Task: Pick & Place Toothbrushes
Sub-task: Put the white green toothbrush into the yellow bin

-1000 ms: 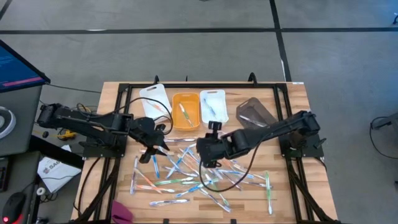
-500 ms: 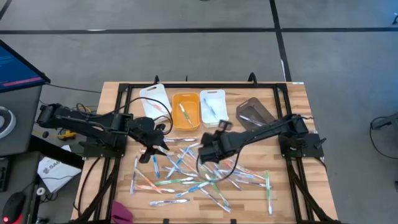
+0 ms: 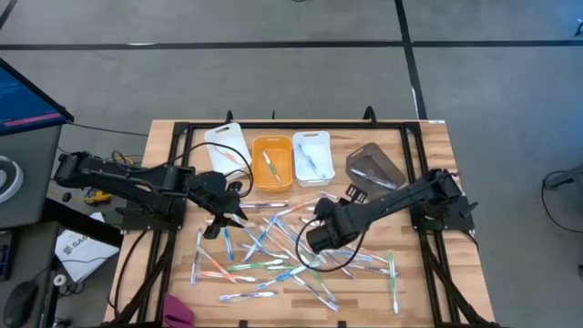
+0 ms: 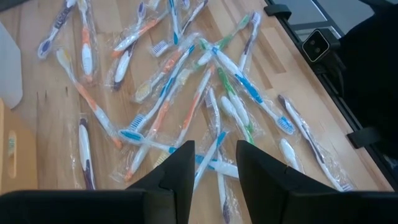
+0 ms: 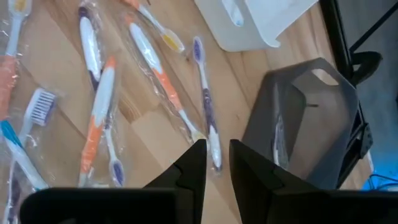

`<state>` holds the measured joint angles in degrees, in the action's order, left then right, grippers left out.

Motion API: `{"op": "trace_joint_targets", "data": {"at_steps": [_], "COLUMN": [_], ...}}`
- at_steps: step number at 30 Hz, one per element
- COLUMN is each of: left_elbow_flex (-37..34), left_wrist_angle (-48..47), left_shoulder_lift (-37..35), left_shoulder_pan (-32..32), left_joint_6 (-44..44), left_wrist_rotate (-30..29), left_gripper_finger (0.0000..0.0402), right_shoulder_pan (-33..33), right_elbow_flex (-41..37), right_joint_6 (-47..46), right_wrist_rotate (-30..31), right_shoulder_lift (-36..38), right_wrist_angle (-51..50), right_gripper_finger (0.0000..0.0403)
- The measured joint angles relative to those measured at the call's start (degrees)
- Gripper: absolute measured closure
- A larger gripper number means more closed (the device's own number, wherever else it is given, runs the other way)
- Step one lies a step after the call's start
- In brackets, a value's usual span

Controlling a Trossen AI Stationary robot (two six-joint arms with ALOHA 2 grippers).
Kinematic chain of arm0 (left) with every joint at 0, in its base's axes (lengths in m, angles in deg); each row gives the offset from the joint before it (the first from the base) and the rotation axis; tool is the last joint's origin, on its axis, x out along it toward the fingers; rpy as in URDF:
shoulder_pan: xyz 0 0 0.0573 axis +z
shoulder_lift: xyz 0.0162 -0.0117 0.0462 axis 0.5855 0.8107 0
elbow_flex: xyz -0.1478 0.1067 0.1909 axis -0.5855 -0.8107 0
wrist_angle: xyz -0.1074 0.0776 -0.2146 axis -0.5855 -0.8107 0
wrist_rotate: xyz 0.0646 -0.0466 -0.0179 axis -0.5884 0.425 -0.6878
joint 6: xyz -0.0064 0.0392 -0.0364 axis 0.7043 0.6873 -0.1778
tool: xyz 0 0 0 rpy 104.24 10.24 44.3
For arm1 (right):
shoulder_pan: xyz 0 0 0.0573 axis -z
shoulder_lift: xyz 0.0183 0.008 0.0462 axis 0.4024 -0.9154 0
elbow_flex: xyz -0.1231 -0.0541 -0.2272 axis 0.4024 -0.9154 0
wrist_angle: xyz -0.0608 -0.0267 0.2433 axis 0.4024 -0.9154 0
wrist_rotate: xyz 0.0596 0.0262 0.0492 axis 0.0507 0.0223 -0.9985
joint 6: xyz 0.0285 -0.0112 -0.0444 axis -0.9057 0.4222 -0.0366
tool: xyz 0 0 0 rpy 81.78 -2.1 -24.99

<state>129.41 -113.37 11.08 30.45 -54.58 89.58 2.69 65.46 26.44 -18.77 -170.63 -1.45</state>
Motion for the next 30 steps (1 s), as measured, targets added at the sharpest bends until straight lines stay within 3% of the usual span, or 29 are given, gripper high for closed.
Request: {"op": "trace_joint_targets", "data": {"at_steps": [6, 14, 19, 23, 30], "left_elbow_flex": [0.0, 0.0, 0.0, 0.0, 0.0], "left_wrist_angle": [0.0, 0.0, 0.1, 0.2, 0.3], "left_shoulder_lift": [0.0, 0.0, 0.0, 0.0, 0.0], "left_shoulder_pan": [0.0, 0.0, 0.0, 0.0, 0.0], "left_joint_6": [1.6, 3.4, 3.5, 3.5, 3.5], "left_wrist_rotate": [0.0, 0.0, 0.0, 0.0, 0.0], "left_gripper_finger": [0.0291, 0.0291, 0.0291, 0.0291, 0.0291], "right_shoulder_pan": [-0.3, -0.6, -3.8, -6.6, -14.1], "right_elbow_flex": [-0.6, -0.7, -0.7, -0.7, -2.4], "right_joint_6": [-2.4, -0.3, 3.4, -5.9, -24.2], "right_wrist_rotate": [-0.4, -4.7, -9.6, -17.4, -21.2], "right_shoulder_lift": [0.1, 0.1, 0.2, 1.4, 5.2], "right_wrist_angle": [-0.2, -0.2, -0.2, -0.2, -0.2], "right_gripper_finger": [0.0323, 0.023, 0.0203, 0.02, 0.02]}}
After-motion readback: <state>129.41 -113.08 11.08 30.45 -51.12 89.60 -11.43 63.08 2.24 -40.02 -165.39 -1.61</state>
